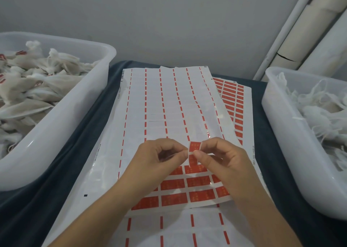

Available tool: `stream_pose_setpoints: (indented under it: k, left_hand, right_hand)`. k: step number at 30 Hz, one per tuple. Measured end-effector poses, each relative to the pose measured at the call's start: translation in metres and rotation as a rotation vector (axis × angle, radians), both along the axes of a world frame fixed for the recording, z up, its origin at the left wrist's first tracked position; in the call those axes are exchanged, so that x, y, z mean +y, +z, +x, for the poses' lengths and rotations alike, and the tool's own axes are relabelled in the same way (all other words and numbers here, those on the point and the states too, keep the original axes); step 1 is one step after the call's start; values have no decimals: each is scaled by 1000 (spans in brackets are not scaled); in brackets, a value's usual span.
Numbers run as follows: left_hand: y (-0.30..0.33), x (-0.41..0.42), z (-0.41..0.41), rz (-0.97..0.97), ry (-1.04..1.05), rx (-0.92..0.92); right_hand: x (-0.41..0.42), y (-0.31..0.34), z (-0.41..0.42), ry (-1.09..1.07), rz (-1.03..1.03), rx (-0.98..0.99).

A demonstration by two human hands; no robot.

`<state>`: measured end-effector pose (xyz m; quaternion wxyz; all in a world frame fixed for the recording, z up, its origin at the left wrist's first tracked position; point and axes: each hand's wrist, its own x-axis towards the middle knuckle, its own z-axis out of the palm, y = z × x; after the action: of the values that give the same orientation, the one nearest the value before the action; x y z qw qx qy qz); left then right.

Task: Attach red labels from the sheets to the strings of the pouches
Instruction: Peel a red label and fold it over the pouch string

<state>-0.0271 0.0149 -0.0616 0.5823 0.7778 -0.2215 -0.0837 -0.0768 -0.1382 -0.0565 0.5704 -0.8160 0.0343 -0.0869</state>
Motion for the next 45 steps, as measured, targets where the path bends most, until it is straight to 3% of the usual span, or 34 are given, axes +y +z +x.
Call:
stream_pose_setpoints:
  k: [21, 25, 28, 33, 45]
  left_hand:
    - [4, -2, -3, -48, 26, 13]
    - [7, 2, -3, -159, 48, 174]
    - [10, 2, -2, -207, 27, 262]
    - [9, 2, -1, -187, 21, 241]
    - [9, 2, -2, -108, -50, 166]
  right_hand:
    - [2, -3, 2, -67, -114, -122]
    - [-10, 7, 4, -173, 75, -44]
    - [-12, 12, -1, -104, 113, 45]
    - [-1, 11, -1, 7, 80, 98]
    - [-3, 5, -2, -62, 21, 75]
